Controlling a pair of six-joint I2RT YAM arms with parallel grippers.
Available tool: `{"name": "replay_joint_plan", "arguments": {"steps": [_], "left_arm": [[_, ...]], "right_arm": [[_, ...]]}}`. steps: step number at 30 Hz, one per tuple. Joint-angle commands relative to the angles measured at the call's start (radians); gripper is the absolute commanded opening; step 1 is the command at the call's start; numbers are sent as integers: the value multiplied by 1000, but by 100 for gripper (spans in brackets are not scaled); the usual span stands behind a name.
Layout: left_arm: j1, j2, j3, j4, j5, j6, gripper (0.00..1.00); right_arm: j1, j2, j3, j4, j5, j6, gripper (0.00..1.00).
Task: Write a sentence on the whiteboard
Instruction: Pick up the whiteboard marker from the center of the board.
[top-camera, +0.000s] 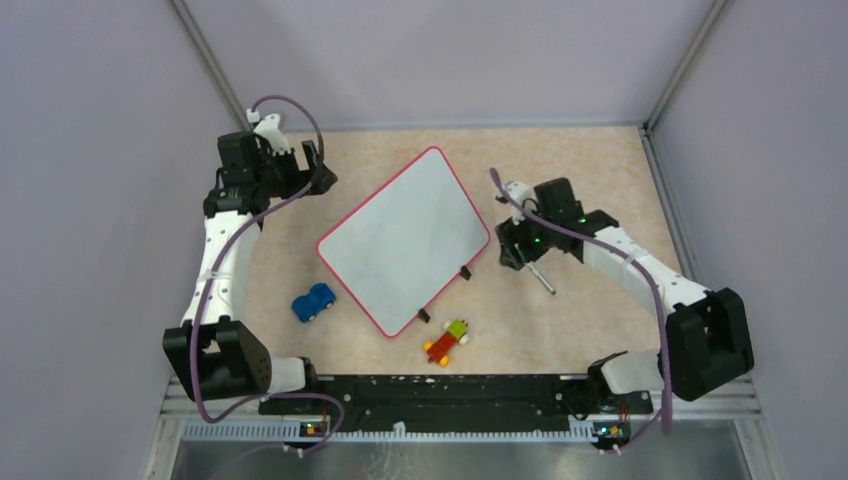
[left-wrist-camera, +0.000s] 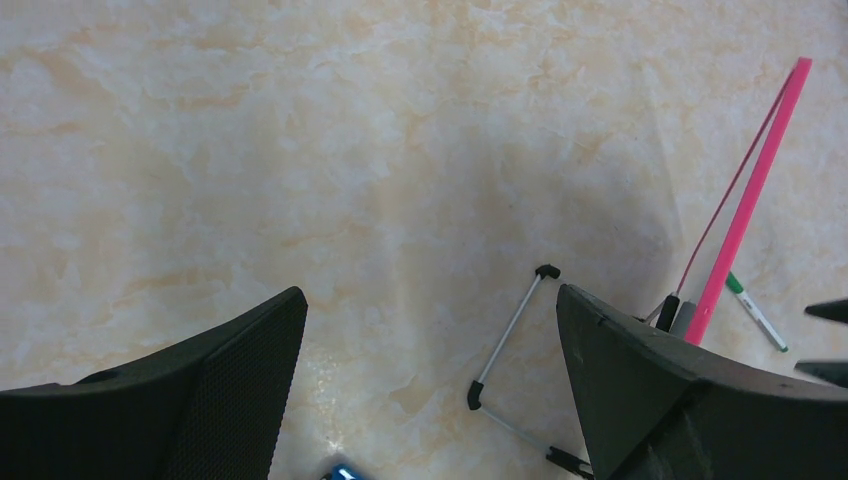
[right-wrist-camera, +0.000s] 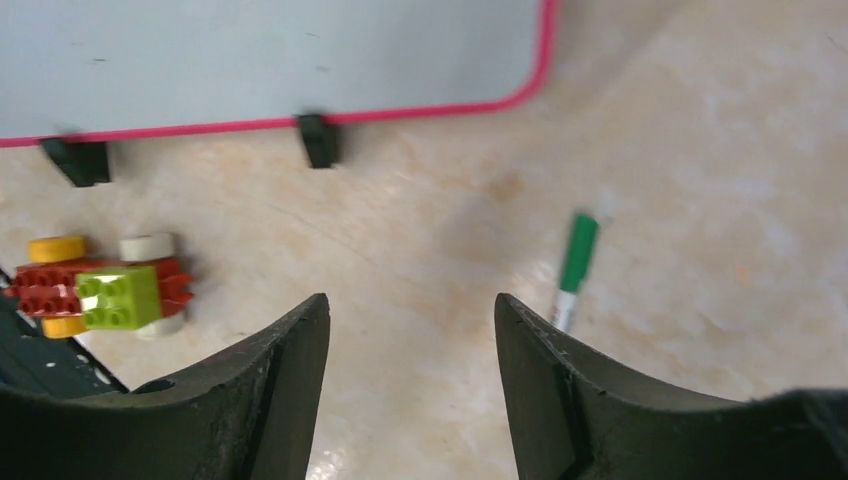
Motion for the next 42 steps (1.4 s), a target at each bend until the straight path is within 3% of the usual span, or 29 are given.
{"name": "replay_joint_plan", "arguments": {"steps": [1, 9, 22, 25, 27, 30, 35, 42], "left_arm": [[-15, -16, 35, 32, 74, 120, 99], [-108, -2, 73, -42, 82, 263, 99], [-171, -18, 62, -97, 137, 306, 99], [-187, -11, 83, -110, 139, 315, 99], [-199, -4, 97, -119, 142, 322, 99], [-214, 7, 117, -123, 168, 332, 99], [-227, 31, 186, -147, 281, 379, 99], [-249, 42, 296, -319, 415, 599, 99]], "right_arm": [[-199, -6, 7, -142, -78, -114, 57], [-231, 64, -48, -87, 48, -172, 47], [-197, 225, -124, 74, 187, -206, 39], [-182, 254, -143, 93, 213, -214, 33], [-179, 260, -143, 91, 214, -217, 22], [-181, 248, -120, 55, 187, -216, 0], [-199, 148, -10, -49, 54, -191, 0], [-203, 25, 180, -178, -189, -123, 0]]}}
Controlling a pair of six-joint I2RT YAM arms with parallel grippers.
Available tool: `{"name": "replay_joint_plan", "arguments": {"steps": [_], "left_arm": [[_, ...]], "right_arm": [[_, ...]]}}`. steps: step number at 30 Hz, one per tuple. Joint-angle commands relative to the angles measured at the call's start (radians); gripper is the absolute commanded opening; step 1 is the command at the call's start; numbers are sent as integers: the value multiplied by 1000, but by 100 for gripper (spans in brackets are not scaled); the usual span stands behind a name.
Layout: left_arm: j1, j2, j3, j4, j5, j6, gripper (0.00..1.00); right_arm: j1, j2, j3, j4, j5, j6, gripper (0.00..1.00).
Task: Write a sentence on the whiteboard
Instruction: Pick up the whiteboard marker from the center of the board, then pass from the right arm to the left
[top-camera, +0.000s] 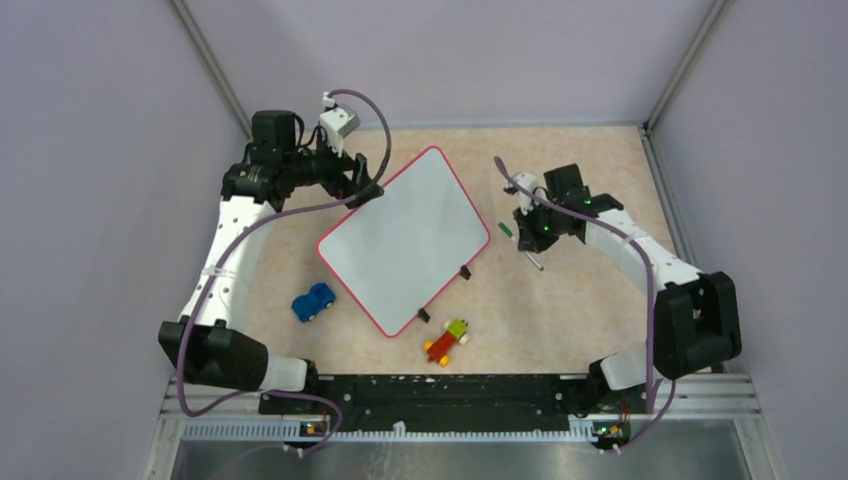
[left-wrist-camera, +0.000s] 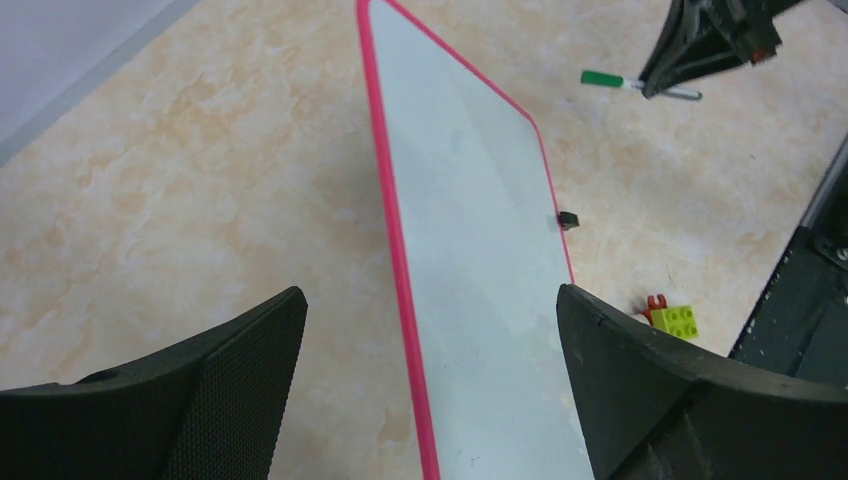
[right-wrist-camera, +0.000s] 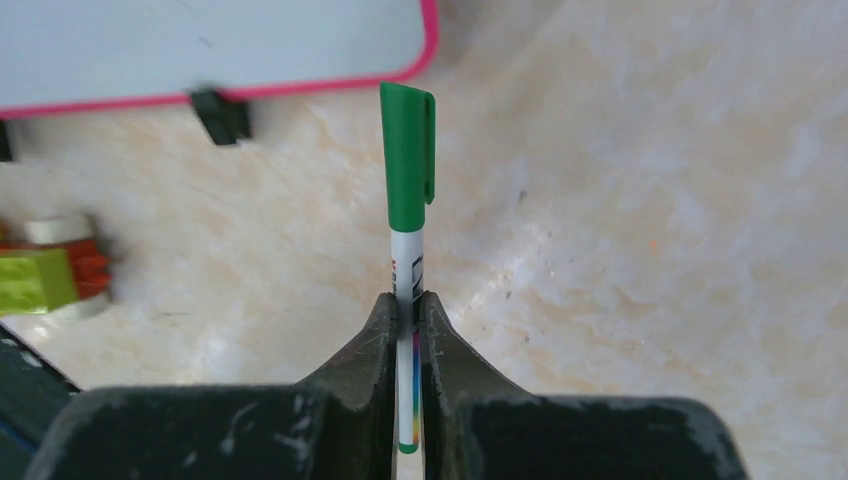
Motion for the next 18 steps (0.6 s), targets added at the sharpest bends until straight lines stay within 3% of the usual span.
{"name": "replay_joint_plan", "arguments": {"steps": [1, 7, 18], "left_arm": [[-11, -3, 106, -161, 150, 211, 99], [-66, -41, 203, -345, 261, 517, 99], [-477, -95, 157, -414, 101, 867, 97]], "right_arm": [[-4, -111, 144, -84, -226, 44, 0], [5, -148, 199, -156, -479, 51, 0], [193, -160, 210, -285, -721, -5, 0]]}}
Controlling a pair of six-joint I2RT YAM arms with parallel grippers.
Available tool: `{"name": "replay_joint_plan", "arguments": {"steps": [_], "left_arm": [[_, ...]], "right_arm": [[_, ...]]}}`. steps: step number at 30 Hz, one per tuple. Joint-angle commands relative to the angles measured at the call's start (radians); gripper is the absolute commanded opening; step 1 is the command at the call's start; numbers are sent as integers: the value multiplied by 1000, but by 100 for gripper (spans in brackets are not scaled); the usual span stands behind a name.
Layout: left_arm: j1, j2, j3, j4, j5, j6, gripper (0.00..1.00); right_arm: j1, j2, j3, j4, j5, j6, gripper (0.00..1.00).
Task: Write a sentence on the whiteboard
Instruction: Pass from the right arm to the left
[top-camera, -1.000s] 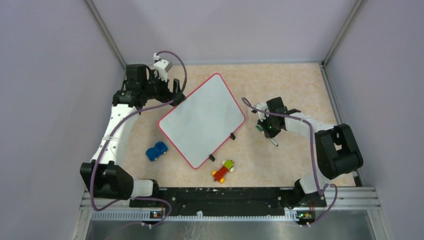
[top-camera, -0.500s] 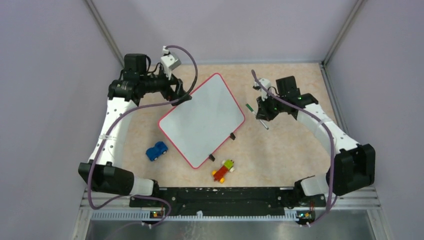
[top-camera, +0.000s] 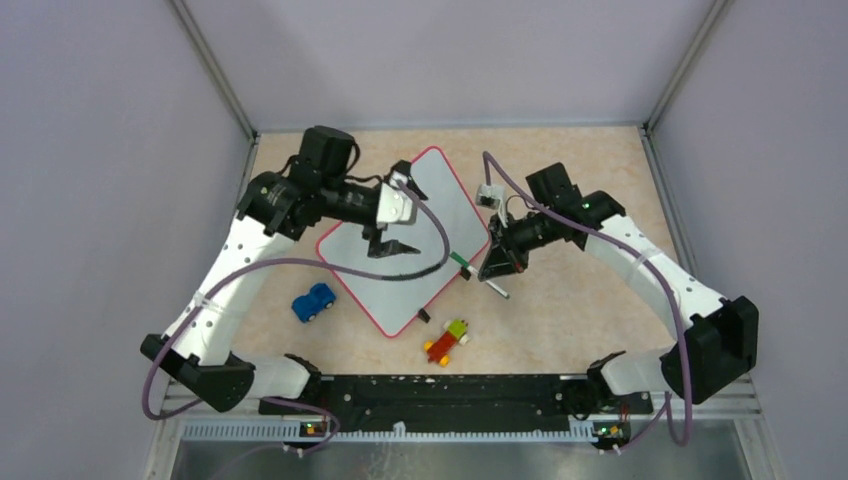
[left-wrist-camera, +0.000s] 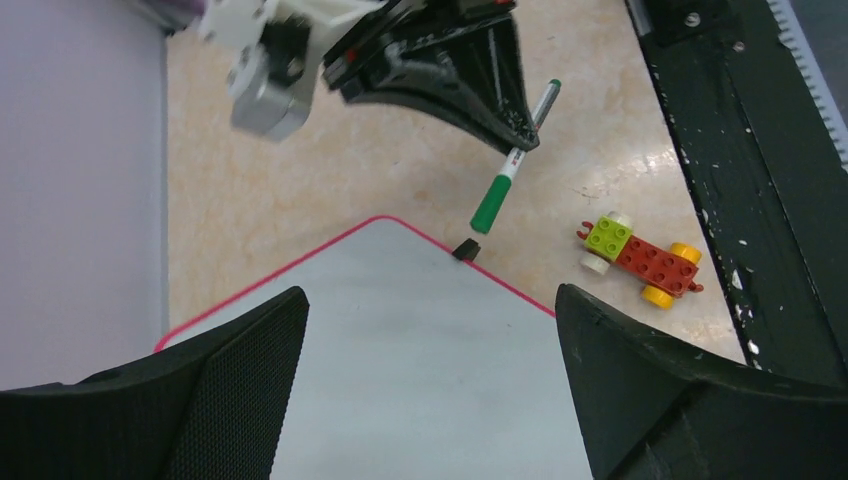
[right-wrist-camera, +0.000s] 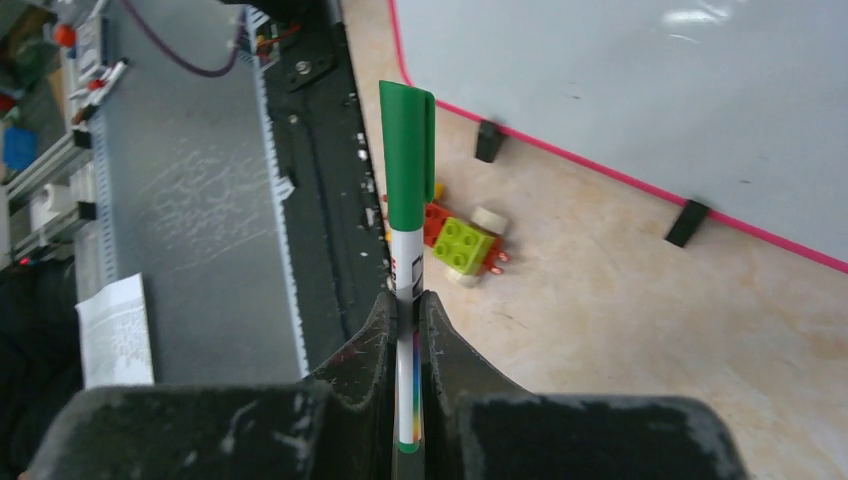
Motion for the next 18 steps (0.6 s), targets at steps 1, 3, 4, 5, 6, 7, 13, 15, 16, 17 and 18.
{"name": "replay_joint_plan", "arguments": {"steps": [1, 3, 4, 5, 6, 7, 13, 15, 16, 17, 18], "left_arm": [[-161, -32, -27, -59, -79, 203, 95], [-263, -33, -60, -59, -126, 226, 92], [-301, -31, -78, -59, -155, 231, 88], [-337, -31, -97, -54, -176, 233, 85], [-365, -30, -114, -43, -205, 233, 82], [-386, -27, -133, -29, -219, 227, 78], [-442, 12, -177, 35, -275, 187, 63], [-453, 10, -198, 72, -296, 182, 60], [-455, 6, -209, 89, -301, 179, 60], [-456, 5, -217, 99, -303, 178, 59], [-456, 7, -223, 102, -300, 178, 58]], "right_arm": [[42, -23, 41, -54, -147, -32, 0], [69, -27, 43, -60, -156, -36, 0], [79, -31, 43, -61, -161, -36, 0], [86, -34, 42, -63, -161, -35, 0], [93, -36, 42, -65, -158, -37, 0], [98, -39, 43, -71, -159, -40, 0], [115, -51, 34, -92, -204, -50, 0], [120, -54, 30, -98, -212, -54, 0], [125, -54, 30, -100, -213, -57, 0], [129, -53, 30, -103, -213, -60, 0], [131, -53, 30, -103, -212, -62, 0]]}}
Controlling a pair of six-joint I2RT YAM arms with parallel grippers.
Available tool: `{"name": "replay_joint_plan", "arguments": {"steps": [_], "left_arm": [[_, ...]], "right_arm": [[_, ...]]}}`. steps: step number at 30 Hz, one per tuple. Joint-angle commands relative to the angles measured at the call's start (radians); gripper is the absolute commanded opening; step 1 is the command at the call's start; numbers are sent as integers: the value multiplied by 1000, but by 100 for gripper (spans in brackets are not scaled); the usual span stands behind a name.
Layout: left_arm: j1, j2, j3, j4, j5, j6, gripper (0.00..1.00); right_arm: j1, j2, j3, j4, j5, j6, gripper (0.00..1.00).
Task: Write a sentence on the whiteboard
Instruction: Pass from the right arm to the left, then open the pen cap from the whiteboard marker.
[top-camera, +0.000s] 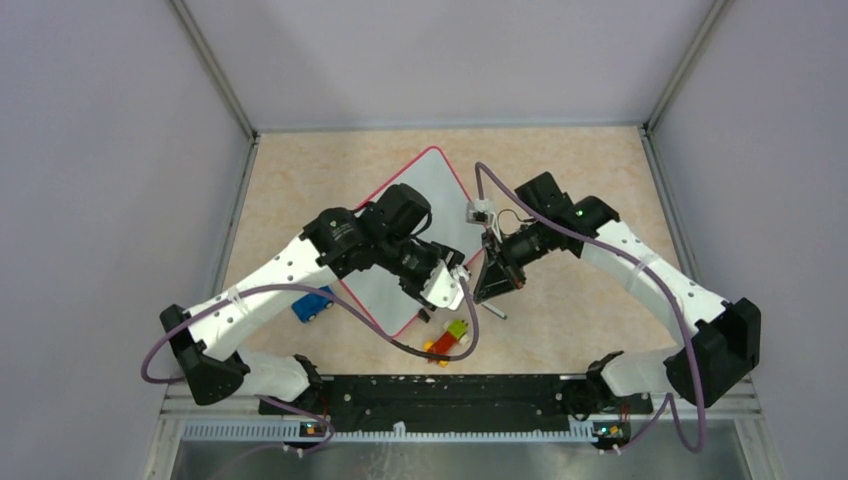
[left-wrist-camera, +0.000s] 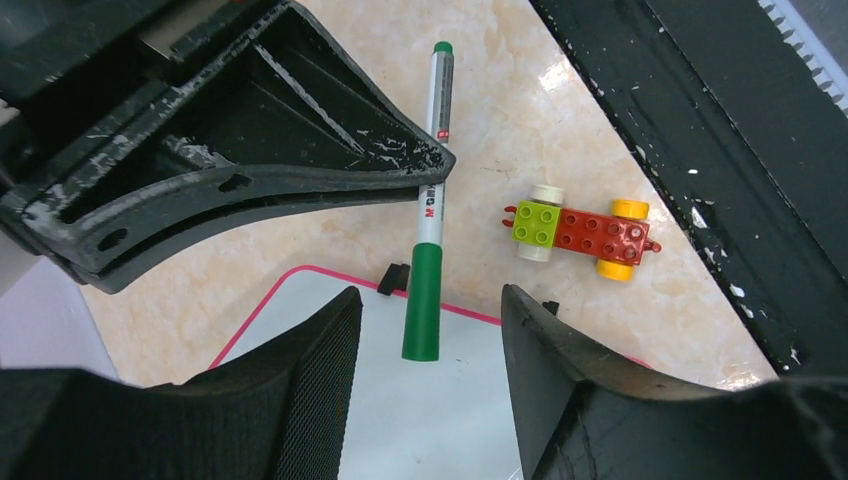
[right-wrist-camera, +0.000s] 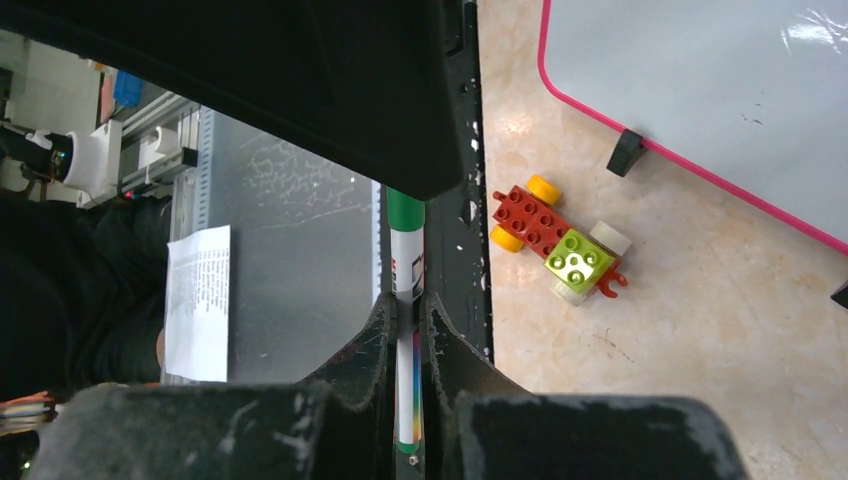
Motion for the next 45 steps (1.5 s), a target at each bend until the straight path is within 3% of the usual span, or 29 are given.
{"name": "replay_joint_plan", "arguments": {"steps": [1, 4, 9, 15, 18, 21, 25, 27, 30, 34, 40, 45], "left_arm": [[-10, -2, -29, 70, -22, -6, 58], [-11, 3, -44, 79, -18, -14, 53], [-12, -2, -59, 101, 4, -27, 37], [-13, -19, -85, 122, 18, -40, 30], [-12, -25, -86, 138, 16, -58, 18], [-8, -40, -98, 201, -41, -173, 0], [50, -59, -115, 261, -21, -311, 0], [103, -57, -109, 284, 31, -390, 0], [185, -60, -107, 319, 102, -488, 0], [253, -117, -159, 423, 145, -604, 0], [329, -196, -255, 616, 229, -804, 0], [330, -219, -278, 649, 250, -840, 0]], "right_arm": [[24, -36, 31, -9, -51, -35, 0], [27, -34, 32, -14, -61, -39, 0], [30, -33, 36, -17, -74, -40, 0], [30, -26, 45, -18, -84, -42, 0], [30, -20, 52, -19, -88, -42, 0], [13, -22, 61, 26, -51, 12, 29], [-66, -45, 56, 141, -58, 193, 63], [-115, -81, 36, 247, -74, 294, 73], [-153, -155, -14, 409, -28, 405, 75], [-164, -160, 24, 404, 23, 406, 75], [-195, -106, 46, 485, -187, 471, 73], [-196, -115, 20, 647, -203, 622, 74]]}}
